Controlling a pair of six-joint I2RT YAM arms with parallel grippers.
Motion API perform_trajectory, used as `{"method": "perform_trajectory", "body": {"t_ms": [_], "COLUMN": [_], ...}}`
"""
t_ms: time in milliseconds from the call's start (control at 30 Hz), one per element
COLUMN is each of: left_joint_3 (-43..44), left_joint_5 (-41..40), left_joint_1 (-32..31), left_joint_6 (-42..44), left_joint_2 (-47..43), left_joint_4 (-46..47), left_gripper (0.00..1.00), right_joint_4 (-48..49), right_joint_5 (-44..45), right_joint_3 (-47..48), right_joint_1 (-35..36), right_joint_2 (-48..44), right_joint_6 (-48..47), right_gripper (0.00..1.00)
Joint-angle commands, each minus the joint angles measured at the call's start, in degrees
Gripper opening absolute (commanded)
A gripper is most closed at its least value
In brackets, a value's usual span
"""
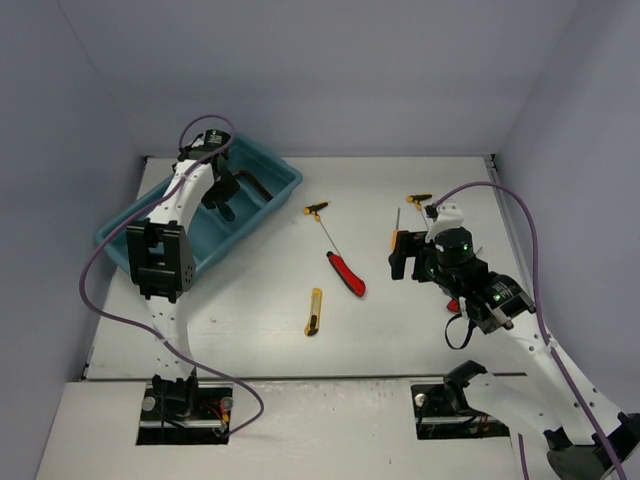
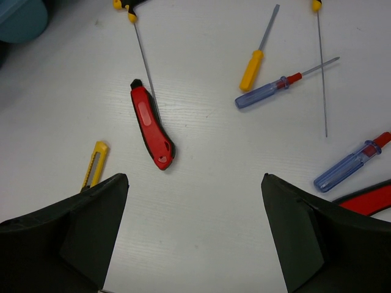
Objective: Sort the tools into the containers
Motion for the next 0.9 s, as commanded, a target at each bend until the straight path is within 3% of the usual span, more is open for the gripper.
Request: {"method": "perform_trajectory", "body": {"t_ms": [0,167,400,633,867], "left_joint_3": [3.03,3.76,-0.60,-17.00,-36.76], "left_joint_5": [0.83,3.23,5.26,7.15,8.19], "left_joint_1": [0.32,-0.06,-6.93,-18.35,-20.99], "left_joint_6": [-2.44,0.47,13.04,18.09,15.13], "left_joint_2": [-3.93,-6.08,-16.35,-33.73,-50.14], "left_joint_4": [1.05,0.97,0.88,0.92,3.59], "left_gripper": [0.60,0.72,0.74,0.78,0.80], "right_joint_4": [1.91,1.85,1.91,2.74,4.02], "right_joint_5": [3.13,4.77,10.83,13.30,10.93], "right_joint_3": [-0.71,0.07,3.65,12.53,26.28], "right_joint_1": [-0.40,-0.54,-4.47,-11.23,-12.79], "right_joint_2": [0.26,2.01,11.42,30.34,48.58], "right_joint_6": [1.64,1.70,4.84,7.71,6.44], "right_gripper": [0.88,0.88,0.79,0.74,0.71]}}
